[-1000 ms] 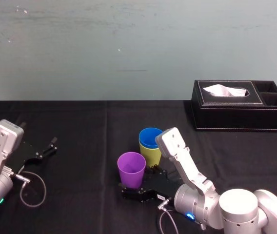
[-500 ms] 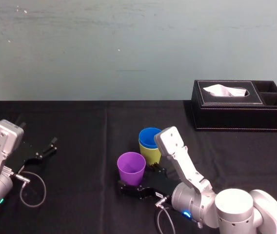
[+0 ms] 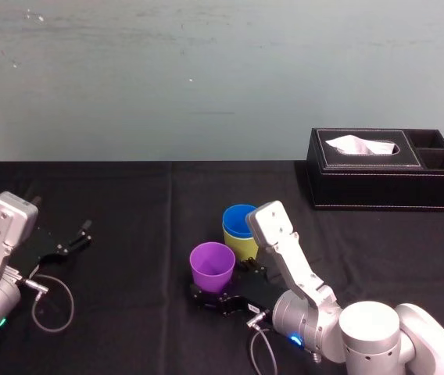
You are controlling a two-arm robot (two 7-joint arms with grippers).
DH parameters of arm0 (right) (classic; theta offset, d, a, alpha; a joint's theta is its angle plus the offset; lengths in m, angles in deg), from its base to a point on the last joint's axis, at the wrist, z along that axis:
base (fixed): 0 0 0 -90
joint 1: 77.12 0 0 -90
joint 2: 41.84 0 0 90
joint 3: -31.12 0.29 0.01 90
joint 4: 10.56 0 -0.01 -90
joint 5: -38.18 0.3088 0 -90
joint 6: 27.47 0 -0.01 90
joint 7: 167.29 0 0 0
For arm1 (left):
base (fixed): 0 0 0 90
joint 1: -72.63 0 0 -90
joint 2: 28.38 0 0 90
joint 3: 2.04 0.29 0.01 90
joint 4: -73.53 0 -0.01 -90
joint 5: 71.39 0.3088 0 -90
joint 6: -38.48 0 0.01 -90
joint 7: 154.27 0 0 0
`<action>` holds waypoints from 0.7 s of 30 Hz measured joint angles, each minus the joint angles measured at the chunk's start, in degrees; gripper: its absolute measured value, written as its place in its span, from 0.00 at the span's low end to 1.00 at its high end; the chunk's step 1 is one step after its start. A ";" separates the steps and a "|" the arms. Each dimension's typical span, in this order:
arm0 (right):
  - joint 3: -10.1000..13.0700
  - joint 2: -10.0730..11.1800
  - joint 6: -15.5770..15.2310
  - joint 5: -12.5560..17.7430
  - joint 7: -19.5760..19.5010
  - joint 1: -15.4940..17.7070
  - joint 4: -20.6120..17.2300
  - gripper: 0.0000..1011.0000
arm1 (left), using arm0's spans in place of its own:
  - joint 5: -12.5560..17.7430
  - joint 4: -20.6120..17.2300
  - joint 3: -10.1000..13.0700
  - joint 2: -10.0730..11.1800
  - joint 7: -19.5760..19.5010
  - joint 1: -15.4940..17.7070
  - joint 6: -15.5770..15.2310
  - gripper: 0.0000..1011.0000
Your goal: Stack the three plastic cups sequentially using one hand.
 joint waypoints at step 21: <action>0.05 -0.02 0.05 0.02 0.18 -0.05 0.13 0.76 | 0.00 0.00 0.00 0.00 0.00 0.00 0.00 0.99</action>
